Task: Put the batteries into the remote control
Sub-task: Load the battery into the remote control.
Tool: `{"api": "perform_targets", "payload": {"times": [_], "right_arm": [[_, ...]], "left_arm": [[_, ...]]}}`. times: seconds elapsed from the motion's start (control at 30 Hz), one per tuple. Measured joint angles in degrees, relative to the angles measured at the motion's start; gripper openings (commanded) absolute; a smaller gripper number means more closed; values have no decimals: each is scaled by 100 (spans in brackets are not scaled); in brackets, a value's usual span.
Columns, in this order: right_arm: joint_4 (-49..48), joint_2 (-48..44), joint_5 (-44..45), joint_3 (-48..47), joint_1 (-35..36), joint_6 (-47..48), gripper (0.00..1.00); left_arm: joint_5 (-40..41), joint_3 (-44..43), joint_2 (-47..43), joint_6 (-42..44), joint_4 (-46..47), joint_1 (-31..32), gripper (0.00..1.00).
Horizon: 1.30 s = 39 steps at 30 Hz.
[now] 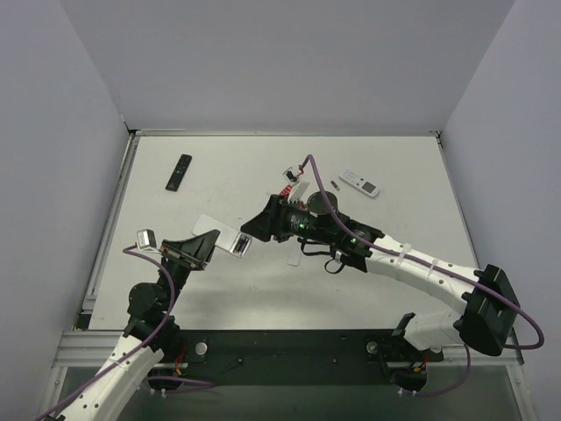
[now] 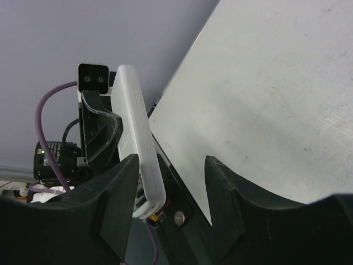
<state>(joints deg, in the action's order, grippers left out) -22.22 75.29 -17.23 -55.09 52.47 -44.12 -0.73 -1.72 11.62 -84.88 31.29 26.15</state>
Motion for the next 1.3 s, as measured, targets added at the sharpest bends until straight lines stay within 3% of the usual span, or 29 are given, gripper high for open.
{"api": "perform_targets", "payload": {"times": [0.83,1.07,1.3], "right_arm": [[-1126,90,-581,745,-306,-1003,45],[-1602,-20,-643,938,-343,-1207,51],[-1746,-83,-715,968,-343,-1263,51]], "left_arm": [[-7,0,-31,2,70,0,0],[-7,0,-48,2,70,0,0],[-7,0,-57,2,70,0,0]]}}
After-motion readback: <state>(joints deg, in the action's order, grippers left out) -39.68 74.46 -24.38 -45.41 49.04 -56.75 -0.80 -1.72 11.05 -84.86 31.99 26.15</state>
